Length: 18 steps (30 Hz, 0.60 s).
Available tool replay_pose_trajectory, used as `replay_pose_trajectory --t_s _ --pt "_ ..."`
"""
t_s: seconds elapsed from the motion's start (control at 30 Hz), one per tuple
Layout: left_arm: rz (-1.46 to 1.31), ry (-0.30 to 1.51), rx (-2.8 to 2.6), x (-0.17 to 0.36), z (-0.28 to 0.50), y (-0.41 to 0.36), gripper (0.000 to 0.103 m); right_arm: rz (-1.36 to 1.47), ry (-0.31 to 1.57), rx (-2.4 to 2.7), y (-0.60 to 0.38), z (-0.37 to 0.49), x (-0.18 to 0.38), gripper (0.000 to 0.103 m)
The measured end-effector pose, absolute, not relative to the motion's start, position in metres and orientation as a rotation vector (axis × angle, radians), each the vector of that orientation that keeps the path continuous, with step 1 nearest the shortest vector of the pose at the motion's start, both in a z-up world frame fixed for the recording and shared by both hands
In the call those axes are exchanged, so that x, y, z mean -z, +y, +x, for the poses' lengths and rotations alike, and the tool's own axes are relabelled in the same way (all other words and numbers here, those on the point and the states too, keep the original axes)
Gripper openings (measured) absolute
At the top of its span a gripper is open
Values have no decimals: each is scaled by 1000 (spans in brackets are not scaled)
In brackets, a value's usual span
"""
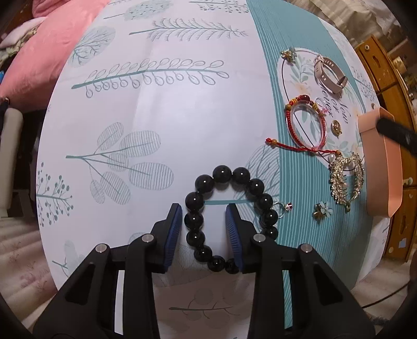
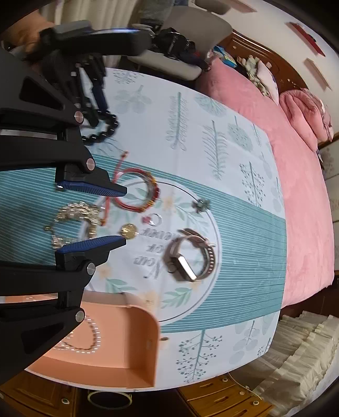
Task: Organize jewelry
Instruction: 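Move left tool to the black bead bracelet while right tool moves to the pink-band watch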
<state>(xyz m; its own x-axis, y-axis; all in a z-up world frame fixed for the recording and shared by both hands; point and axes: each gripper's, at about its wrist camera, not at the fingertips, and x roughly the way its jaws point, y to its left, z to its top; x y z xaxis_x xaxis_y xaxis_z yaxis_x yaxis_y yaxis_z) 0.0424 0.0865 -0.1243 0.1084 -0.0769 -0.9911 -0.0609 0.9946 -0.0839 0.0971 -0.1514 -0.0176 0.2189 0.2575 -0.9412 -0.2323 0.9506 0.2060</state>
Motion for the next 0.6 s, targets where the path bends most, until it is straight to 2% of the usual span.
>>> replay_pose_trajectory --t_s 0.07,0.2,0.6 --pt "-101 1467 15 125 45 84 29 30 1303 -324 -149 110 20 31" --pt "-53 1473 8 127 50 78 12 30 1299 -294 -140 136 28 31" --pt "-131 1468 93 110 58 86 12 85 1337 -189 -128 208 68 31"
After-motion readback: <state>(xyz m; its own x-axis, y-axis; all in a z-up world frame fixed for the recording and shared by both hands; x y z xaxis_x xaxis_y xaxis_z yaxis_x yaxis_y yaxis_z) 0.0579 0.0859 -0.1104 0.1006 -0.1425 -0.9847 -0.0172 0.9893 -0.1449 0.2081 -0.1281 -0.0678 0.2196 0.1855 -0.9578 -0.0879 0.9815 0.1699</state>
